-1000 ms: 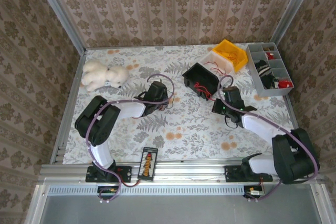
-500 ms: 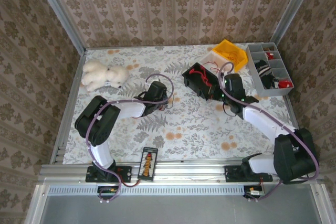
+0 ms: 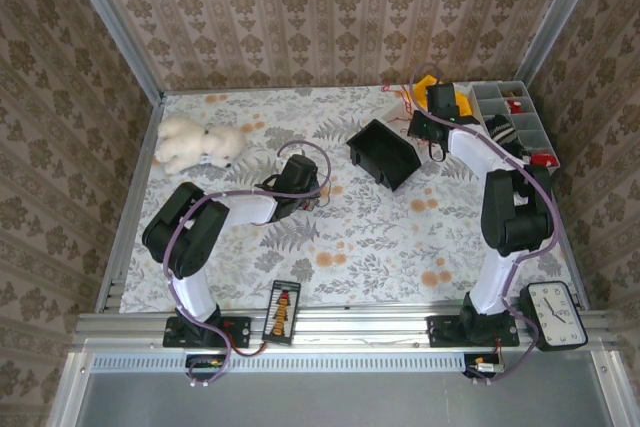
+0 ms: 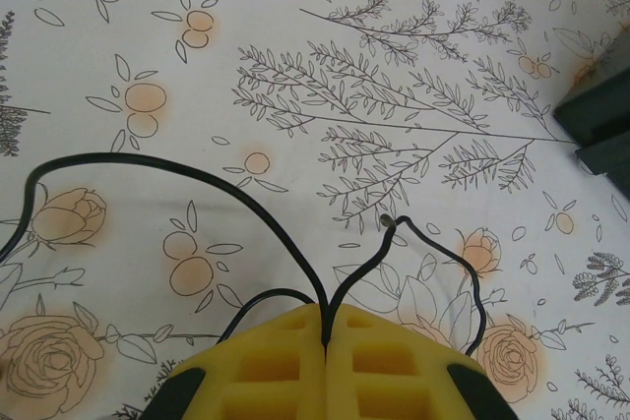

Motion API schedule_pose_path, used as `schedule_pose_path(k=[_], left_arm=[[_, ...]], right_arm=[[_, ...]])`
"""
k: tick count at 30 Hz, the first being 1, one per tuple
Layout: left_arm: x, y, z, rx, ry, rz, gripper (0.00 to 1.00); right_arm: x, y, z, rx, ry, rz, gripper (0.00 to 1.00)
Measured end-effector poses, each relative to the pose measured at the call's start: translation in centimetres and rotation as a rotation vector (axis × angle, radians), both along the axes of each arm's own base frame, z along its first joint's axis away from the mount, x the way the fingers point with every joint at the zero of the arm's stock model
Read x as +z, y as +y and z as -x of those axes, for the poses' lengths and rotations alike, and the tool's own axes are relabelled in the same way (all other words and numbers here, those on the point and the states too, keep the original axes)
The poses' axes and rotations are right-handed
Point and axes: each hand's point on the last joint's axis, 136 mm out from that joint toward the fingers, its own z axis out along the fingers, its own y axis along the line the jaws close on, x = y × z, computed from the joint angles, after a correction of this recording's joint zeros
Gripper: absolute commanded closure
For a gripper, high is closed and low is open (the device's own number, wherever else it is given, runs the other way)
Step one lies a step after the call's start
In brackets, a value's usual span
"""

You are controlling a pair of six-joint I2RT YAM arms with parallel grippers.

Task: Untangle the cables

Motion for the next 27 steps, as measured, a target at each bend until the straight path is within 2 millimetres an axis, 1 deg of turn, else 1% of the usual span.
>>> schedule_pose_path(k=[1,2,3,4,6,7,9,12,15,18,22,25,27], left_arm=[[0.0,0.0,0.0,0.000,0.000,0.000,1.00],[0.0,0.0,0.0,0.000,0.000,0.000,1.00],[0.0,0.0,0.0,0.000,0.001,0.000,1.00],[0.0,0.0,0.0,0.000,0.001,0.000,1.00],[0.0,0.0,0.0,0.000,0.001,0.000,1.00],[0.0,0.0,0.0,0.000,0.001,0.000,1.00],[0.0,0.0,0.0,0.000,0.000,0.000,1.00],[0.0,0.0,0.0,-0.001,0.001,0.000,1.00],[0.0,0.0,0.0,-0.001,0.001,0.000,1.00],[0.0,0.0,0.1,-0.003,0.002,0.002,1.00],[0.0,-0.1,0.1,-0.004,0.003,0.002,1.00],[0.0,-0.1,0.1,-0.004,0.003,0.002,1.00],[0.0,-0.1,0.1,-0.004,0.003,0.002,1.00]], right_arm=[[-0.8,-0.4,0.1,-0.009,0.024,0.009,0.96],[-1.4,-0.7,0.3,-0.017,0.043,0.016,0.88],[-1.9,-1.0,0.4,-0.025,0.062,0.024,0.78],[-2.4,-1.4,0.7,-0.034,0.078,0.031,0.70],[-2.5,-1.8,0.8,-0.041,0.087,0.040,0.61],[-2.4,-1.9,0.8,-0.047,0.079,0.038,0.59],[-2.3,-1.9,1.3,-0.048,0.065,0.036,0.57],[-2.0,-1.8,2.7,-0.038,0.057,0.023,0.57],[-1.2,-1.0,3.7,-0.008,0.028,-0.015,0.57],[-0.8,0.0,4.3,0.033,0.007,-0.058,0.57],[-1.4,1.5,4.7,0.091,0.010,-0.114,0.57],[-1.8,2.2,4.6,0.117,0.013,-0.135,0.56],[-2.4,2.5,4.6,0.127,0.024,-0.143,0.56]])
